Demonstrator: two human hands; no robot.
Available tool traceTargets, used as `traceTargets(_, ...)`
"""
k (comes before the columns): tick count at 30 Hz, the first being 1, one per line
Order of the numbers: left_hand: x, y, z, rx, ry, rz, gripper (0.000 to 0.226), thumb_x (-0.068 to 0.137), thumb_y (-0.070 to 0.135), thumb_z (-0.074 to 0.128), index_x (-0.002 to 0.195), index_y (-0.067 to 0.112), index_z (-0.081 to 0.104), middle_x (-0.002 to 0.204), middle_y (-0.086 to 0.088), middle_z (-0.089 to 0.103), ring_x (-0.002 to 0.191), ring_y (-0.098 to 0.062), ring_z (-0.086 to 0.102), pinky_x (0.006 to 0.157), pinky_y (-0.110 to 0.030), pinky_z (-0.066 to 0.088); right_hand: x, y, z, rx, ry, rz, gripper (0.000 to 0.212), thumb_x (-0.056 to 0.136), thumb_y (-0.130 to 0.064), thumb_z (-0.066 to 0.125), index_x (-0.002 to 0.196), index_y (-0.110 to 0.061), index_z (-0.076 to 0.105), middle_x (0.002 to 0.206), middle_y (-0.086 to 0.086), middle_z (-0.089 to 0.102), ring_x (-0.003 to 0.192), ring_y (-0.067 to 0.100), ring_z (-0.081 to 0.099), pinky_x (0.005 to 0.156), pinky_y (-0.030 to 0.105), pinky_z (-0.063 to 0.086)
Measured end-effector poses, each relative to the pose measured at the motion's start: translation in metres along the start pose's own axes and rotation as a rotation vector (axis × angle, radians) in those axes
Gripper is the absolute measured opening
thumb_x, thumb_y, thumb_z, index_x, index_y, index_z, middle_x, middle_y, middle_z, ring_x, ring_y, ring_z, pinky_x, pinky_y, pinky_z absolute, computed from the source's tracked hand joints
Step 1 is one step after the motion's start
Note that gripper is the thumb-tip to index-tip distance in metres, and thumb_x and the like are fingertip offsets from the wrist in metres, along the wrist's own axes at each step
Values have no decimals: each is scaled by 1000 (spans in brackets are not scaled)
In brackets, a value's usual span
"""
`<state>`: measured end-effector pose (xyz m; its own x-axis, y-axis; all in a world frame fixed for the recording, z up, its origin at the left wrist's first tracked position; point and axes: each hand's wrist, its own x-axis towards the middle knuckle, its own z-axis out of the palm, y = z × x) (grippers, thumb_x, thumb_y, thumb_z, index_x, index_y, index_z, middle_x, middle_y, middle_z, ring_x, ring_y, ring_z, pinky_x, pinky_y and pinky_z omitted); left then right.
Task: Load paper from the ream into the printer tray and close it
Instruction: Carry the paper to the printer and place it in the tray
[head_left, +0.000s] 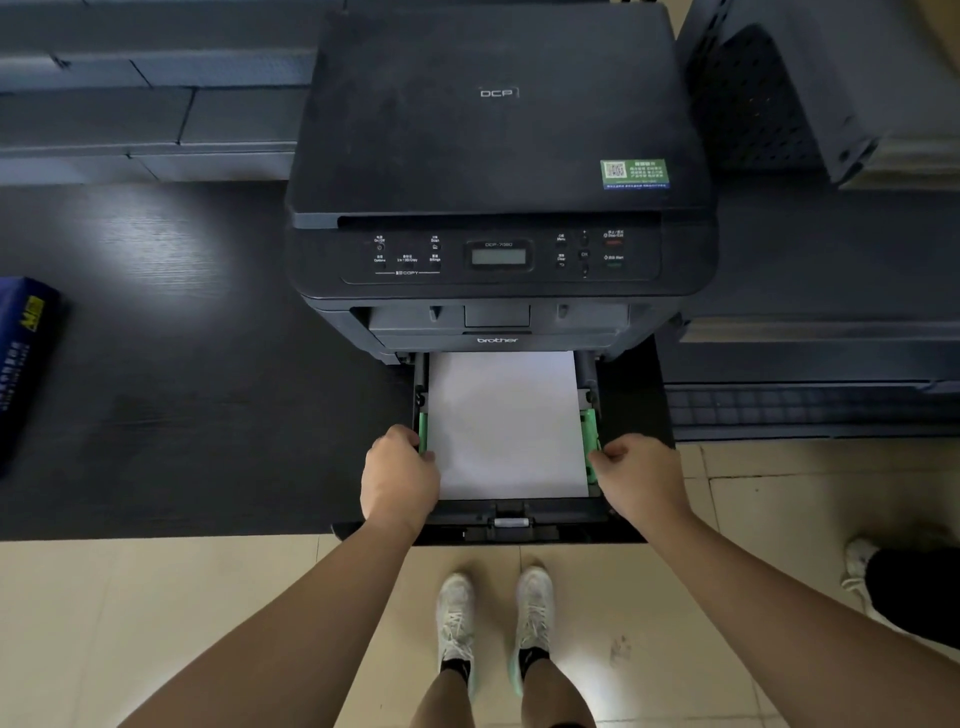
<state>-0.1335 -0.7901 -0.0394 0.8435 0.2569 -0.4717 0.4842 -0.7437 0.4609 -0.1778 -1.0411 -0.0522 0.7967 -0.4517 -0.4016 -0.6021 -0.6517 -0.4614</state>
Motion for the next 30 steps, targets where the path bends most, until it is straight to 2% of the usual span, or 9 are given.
traceTargets(4,1,0,3,-6,21,-29,29,91,15,63,119,8,63,105,-12,69,84,-29,65,67,-35,53,1,1,5,4,19,8,18,88,-26,67,79,-12,73,70,4,71,53,8,57,43,18,35)
traceTargets(8,5,0,4,0,41,-57,22,91,18,64,111,9,68,96,-10,70,76,-27,63,63,-34,52,3,3,10,-22,25,-3,30,87,-23,64,59,-13,62,52,3,60,45,18,56,42,21,35)
traceTargets(10,6,0,5,-7,49,-63,20,91,18,64,108,9,69,93,-9,69,75,-26,62,62,-33,50,5,2,13,-45,14,-18,27,88,-19,63,63,-10,59,56,5,58,46,18,53,41,22,31)
traceTargets(12,7,0,5,-7,58,-69,17,91,16,64,105,8,70,89,-7,67,74,-25,60,62,-32,48,7,-1,16,-65,5,-21,19,89,-15,61,74,-4,61,68,11,63,53,22,54,42,22,28)
traceTargets(15,9,0,7,-21,63,-76,15,91,13,62,102,8,71,93,-10,70,73,-25,60,60,-31,47,9,-2,20,-60,18,-25,16,90,-15,61,85,0,62,79,16,66,59,25,55,43,21,26)
traceTargets(21,12,-3,10,-55,52,-55,17,87,14,58,91,11,74,83,-12,73,71,-31,68,60,-32,56,8,5,20,-18,9,-79,14,92,-16,62,87,-3,63,80,15,67,58,22,57,43,20,31)
traceTargets(27,10,-6,8,-58,67,-17,17,89,13,60,99,7,72,89,-11,73,72,-26,64,60,-27,45,9,5,23,-69,34,-87,17,92,-14,60,88,3,63,83,19,66,64,29,62,48,25,38)
traceTargets(30,10,-5,8,-40,61,9,18,88,10,62,102,4,72,90,-12,73,71,-26,65,61,-29,50,10,5,22,-80,18,-113,17,91,-13,60,88,3,62,83,19,65,63,28,60,47,24,37)
